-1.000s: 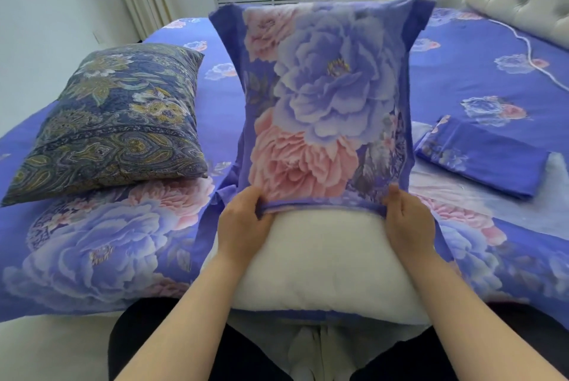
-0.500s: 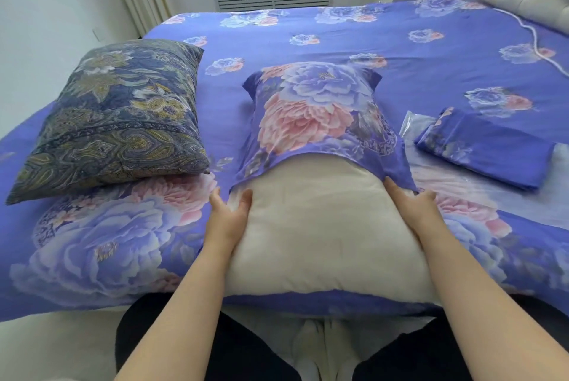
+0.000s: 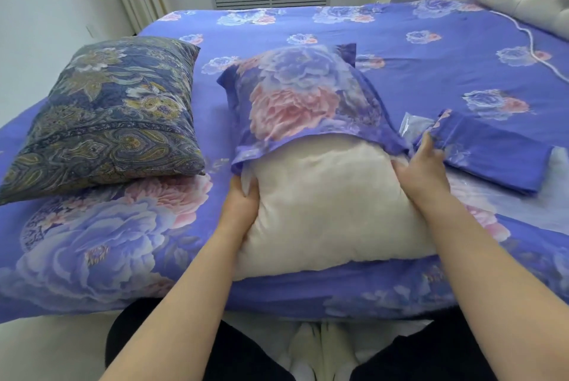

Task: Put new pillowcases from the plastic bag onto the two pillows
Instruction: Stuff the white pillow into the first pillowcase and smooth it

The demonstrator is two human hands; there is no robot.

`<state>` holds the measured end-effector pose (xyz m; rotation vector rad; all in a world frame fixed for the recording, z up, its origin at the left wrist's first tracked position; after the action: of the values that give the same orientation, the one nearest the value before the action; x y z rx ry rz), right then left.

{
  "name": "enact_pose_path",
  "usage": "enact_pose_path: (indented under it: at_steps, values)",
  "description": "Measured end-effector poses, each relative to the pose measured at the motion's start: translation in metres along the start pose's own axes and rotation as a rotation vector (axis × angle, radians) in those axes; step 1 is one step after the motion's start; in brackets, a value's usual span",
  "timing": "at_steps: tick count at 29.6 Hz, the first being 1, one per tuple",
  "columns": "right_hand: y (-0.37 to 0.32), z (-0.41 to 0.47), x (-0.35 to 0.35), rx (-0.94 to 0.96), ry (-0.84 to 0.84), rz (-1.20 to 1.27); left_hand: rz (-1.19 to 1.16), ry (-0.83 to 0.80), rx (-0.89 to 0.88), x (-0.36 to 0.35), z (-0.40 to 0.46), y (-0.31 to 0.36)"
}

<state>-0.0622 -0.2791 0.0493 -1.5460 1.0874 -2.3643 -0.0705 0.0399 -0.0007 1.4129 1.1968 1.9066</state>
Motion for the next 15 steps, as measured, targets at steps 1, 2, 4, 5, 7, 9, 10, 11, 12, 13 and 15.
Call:
enact_pose_path:
  at_steps: [1, 2, 4, 5, 7, 9, 10, 11, 12, 13, 15]
  values:
    - [0.001, -0.001, 0.000, 0.008, 0.014, -0.093, -0.070, -0.051, 0.095, -0.004, 0.005, -0.002]
    - [-0.002, -0.006, 0.001, 0.104, 0.077, -0.126, -0.146, -0.062, 0.143, -0.006, 0.009, -0.005]
    - [-0.021, -0.029, 0.003, 0.437, 0.200, -0.022, -0.220, -0.033, 0.217, -0.001, 0.011, -0.011]
    - [-0.035, -0.047, 0.002, 0.591, 0.206, 0.052, -0.204, -0.026, 0.262, 0.004, 0.012, -0.015]
    - [-0.057, -0.088, -0.006, 0.850, 0.152, 0.102, -0.108, -0.066, 0.329, 0.013, 0.012, -0.027]
    - [-0.068, -0.125, -0.022, 1.010, 0.004, 0.012, -0.060, -0.174, 0.375, 0.020, 0.008, -0.039]
    - [-0.071, -0.139, -0.030, 1.046, -0.106, -0.081, -0.069, -0.216, 0.393, 0.023, 0.003, -0.042]
    - [-0.071, -0.148, -0.038, 1.058, -0.197, -0.193, -0.078, -0.227, 0.396, 0.026, -0.001, -0.045]
    - [-0.068, -0.152, -0.046, 1.053, -0.259, -0.292, -0.092, -0.214, 0.387, 0.030, -0.004, -0.049]
    - [-0.065, -0.154, -0.054, 1.055, -0.289, -0.355, -0.119, -0.190, 0.377, 0.033, -0.007, -0.054]
    - [-0.059, -0.158, -0.062, 1.105, -0.277, -0.410, -0.200, -0.170, 0.395, 0.039, -0.013, -0.064]
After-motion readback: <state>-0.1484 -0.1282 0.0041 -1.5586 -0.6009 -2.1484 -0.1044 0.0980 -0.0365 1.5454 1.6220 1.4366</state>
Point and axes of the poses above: each hand's wrist, its own z-axis towards the middle knuckle, its own x-axis out of the back of the hand, y = z × x, the point moved 1 cm from there along z, towards the middle knuckle, and after that the axes turned 9 degrees about y, right-handed, at the moved point
